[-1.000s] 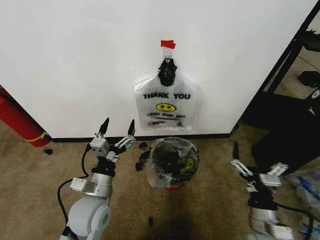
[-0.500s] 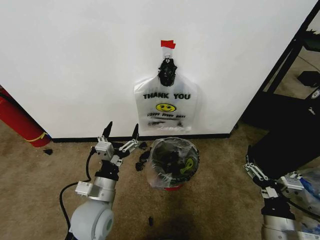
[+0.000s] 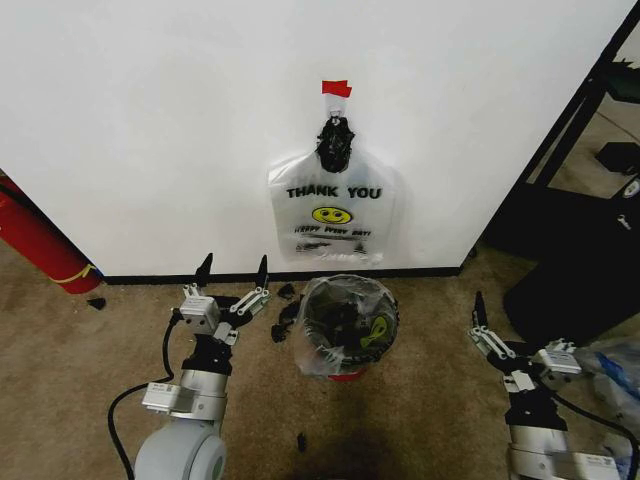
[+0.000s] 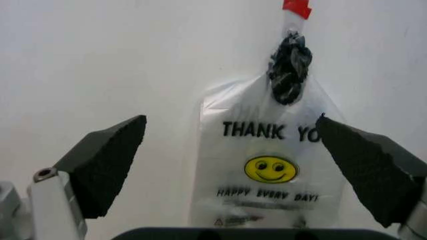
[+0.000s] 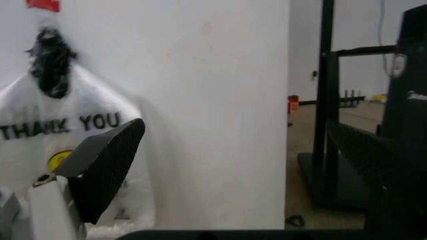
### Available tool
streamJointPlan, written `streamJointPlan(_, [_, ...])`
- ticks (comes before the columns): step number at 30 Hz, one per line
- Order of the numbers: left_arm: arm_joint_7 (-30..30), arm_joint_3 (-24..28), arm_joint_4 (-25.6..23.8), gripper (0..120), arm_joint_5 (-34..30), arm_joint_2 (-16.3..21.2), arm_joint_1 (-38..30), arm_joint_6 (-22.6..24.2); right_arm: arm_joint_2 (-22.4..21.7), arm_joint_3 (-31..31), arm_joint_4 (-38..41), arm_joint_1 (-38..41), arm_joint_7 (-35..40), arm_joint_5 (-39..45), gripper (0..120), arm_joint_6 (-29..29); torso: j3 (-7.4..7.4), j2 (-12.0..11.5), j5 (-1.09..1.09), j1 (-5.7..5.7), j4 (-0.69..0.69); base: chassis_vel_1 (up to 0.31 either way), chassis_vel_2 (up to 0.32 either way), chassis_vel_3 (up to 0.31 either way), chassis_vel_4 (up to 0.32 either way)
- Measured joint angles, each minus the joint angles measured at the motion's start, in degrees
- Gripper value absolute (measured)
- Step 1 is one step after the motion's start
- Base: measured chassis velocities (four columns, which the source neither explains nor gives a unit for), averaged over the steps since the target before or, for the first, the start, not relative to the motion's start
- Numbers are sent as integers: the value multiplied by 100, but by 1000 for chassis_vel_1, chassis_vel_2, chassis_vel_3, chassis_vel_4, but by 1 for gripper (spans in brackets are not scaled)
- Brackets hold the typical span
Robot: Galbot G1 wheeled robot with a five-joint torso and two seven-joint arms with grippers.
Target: Pick up the garbage bag from the wall and place it over the trash bin.
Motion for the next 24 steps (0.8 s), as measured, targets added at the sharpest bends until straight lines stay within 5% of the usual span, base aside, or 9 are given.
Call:
streamJointPlan(8, [-30, -33, 101, 100, -211, 72, -188, 19, -1, 35, -238, 26, 265, 5, 100, 508, 0, 0, 0, 0, -1, 0, 0, 0, 0])
streamJointPlan(24, [2, -45, 180, 100, -573, 356, -249, -124, -2, 73, -148, -73, -120, -234, 100, 584, 0, 0, 0, 0, 0, 0, 0, 0, 0])
